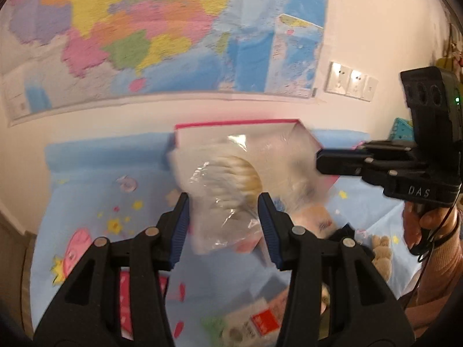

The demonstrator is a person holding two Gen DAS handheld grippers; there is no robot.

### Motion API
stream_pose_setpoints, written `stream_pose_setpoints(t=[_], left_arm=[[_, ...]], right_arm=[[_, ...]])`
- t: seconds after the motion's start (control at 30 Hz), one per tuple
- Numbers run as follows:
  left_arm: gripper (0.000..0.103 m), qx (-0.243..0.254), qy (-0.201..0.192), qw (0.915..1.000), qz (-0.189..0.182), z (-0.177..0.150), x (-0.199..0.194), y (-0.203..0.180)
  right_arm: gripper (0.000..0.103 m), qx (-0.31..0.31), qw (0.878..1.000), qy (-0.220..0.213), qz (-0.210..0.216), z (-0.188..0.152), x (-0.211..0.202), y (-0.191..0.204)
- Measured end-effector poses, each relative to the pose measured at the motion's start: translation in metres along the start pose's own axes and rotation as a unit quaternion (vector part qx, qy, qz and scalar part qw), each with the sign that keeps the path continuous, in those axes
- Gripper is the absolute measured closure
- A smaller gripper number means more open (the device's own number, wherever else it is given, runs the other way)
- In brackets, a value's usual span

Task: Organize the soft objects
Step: 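Carry the cotton-swab bag in the right gripper over the pink box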

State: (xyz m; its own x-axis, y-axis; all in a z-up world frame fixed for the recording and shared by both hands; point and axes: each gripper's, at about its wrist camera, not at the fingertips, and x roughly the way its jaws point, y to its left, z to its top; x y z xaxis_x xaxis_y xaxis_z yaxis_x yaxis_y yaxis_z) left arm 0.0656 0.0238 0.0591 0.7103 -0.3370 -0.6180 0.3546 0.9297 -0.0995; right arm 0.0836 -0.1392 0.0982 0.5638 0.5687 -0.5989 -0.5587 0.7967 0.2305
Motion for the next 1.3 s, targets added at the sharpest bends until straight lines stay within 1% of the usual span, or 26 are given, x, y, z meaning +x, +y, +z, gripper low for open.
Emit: stream_pose_setpoints(t=[0.03, 0.07, 0.13, 0.17, 0.23, 0.3, 0.33, 0.37, 0.43, 0.5, 0.53, 0.57, 0.6, 0.63, 0.7, 0.83, 0.97, 1.03, 1.23, 1.3], left_arm=[[0.054, -0.003, 0.003, 0.9999, -0.009, 0.004, 0.005, -0.002], [0.054, 0.002, 0.007, 0.9999, -0.011, 0.008, 0.011, -0.005], [0.054, 0.016, 0.003, 0.9999, 0.005, 0.012, 0.02, -0.009], [0.054, 0.011, 0.006, 0.9999, 0.01, 0.012, 0.026, -0.007], [0.054, -0.003, 0.02, 0.9998, 0.001, 0.009, 0.036, -0.001], [0.054, -0.008, 0.029, 0.9995, 0.005, 0.001, 0.039, 0.003], [0.054, -0.008, 0.032, 0.9994, 0.006, -0.003, 0.039, 0.003], [0.054, -0.009, 0.033, 0.9994, 0.005, -0.008, 0.038, 0.003], [0.054, -0.006, 0.033, 0.9994, -0.004, -0.016, 0.034, 0.0], [0.054, 0.006, 0.03, 0.9993, -0.022, -0.023, 0.029, -0.01], [0.053, 0.016, 0.027, 0.9989, -0.034, -0.026, 0.027, -0.016], [0.05, 0.026, 0.028, 0.9981, -0.048, -0.03, 0.026, -0.025], [0.047, 0.035, 0.031, 0.9972, -0.058, -0.032, 0.026, -0.033], [0.047, 0.046, 0.034, 0.9962, -0.066, -0.035, 0.028, -0.041], [0.047, 0.064, 0.048, 0.9932, -0.085, -0.038, 0.035, -0.059], [0.047, 0.09, 0.082, 0.9865, -0.11, -0.041, 0.057, -0.09], [0.047, 0.102, 0.106, 0.9808, -0.128, -0.039, 0.073, -0.11], [0.047, 0.102, 0.117, 0.9784, -0.136, -0.037, 0.08, -0.118], [0.047, 0.116, 0.136, 0.9735, -0.143, -0.034, 0.094, -0.142], [0.047, 0.121, 0.139, 0.972, -0.145, -0.034, 0.098, -0.149]], right_arm=[[0.094, 0.01, 1.0, 0.001, 0.015, 0.001, 0.004, -0.004], [0.094, 0.014, 1.0, 0.002, 0.016, 0.0, 0.007, -0.005], [0.094, 0.02, 1.0, 0.007, 0.018, 0.002, 0.017, -0.01], [0.094, 0.025, 0.999, 0.009, 0.019, 0.0, 0.021, -0.013], [0.094, 0.038, 0.999, 0.014, 0.016, -0.004, 0.025, -0.021], [0.094, 0.055, 0.998, 0.016, 0.017, -0.011, 0.024, -0.033], [0.092, 0.065, 0.998, 0.017, 0.01, -0.016, 0.022, -0.04], [0.089, 0.077, 0.997, 0.015, -0.001, -0.022, 0.017, -0.049], [0.074, 0.095, 0.995, 0.012, -0.018, -0.034, 0.005, -0.064], [0.066, 0.111, 0.993, 0.008, -0.044, -0.05, -0.011, -0.077], [0.064, 0.118, 0.991, 0.007, -0.055, -0.058, -0.02, -0.083], [0.062, 0.129, 0.99, 0.006, -0.064, -0.067, -0.029, -0.089], [0.055, 0.142, 0.987, 0.009, -0.073, -0.077, -0.038, -0.096], [0.048, 0.153, 0.985, 0.014, -0.082, -0.088, -0.045, -0.103], [0.044, 0.178, 0.979, 0.023, -0.101, -0.107, -0.054, -0.118], [0.044, 0.234, 0.963, 0.045, -0.129, -0.144, -0.063, -0.152], [0.044, 0.293, 0.944, 0.047, -0.147, -0.179, -0.073, -0.186], [0.044, 0.304, 0.939, 0.045, -0.157, -0.186, -0.078, -0.194], [0.044, 0.293, 0.935, 0.056, -0.192, -0.192, -0.082, -0.204], [0.044, 0.29, 0.937, 0.06, -0.183, -0.192, -0.08, -0.205]])
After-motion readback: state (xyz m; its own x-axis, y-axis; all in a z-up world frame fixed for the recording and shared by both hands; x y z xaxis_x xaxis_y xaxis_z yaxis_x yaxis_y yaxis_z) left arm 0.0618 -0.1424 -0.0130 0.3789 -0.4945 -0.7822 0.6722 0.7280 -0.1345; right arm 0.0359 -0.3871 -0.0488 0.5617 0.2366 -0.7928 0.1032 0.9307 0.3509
